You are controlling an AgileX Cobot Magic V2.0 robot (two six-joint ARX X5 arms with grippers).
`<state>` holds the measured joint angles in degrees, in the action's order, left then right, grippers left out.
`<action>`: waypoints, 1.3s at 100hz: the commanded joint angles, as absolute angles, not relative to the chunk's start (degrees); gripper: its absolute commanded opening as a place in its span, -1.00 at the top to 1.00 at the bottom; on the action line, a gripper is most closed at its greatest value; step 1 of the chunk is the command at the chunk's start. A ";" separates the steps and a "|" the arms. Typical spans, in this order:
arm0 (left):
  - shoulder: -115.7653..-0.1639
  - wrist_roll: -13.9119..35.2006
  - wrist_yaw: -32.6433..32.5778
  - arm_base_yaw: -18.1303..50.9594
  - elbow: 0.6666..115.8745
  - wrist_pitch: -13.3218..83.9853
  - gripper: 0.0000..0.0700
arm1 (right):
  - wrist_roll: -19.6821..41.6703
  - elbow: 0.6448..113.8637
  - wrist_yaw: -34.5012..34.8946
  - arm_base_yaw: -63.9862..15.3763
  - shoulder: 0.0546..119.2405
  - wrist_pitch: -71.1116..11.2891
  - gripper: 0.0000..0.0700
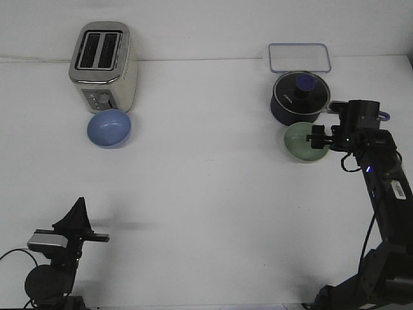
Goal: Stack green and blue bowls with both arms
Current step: 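Move the right gripper forward over the pale green bowl, then close the right gripper on the rim of the pale green bowl, then lift the green bowl with the right gripper toward the table center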
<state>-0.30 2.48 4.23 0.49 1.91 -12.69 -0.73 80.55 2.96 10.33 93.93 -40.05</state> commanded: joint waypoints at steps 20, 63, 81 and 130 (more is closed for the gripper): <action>-0.19 2.20 4.01 0.38 0.80 -13.32 0.97 | -1.52 81.87 6.70 12.91 101.86 -36.16 -0.42; -0.19 2.17 4.01 0.38 0.80 -13.32 0.97 | -1.45 81.84 7.46 13.26 108.31 -35.79 -0.42; -0.19 2.17 4.01 0.38 0.80 -13.32 0.97 | -1.41 81.84 7.51 13.26 108.60 -36.01 0.47; -0.19 2.17 4.01 0.38 0.80 -13.32 0.97 | 0.49 81.89 14.20 12.71 103.04 -40.88 1.00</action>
<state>-0.30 2.48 4.23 0.49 1.91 -12.67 0.21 81.32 12.64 13.13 104.27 -40.40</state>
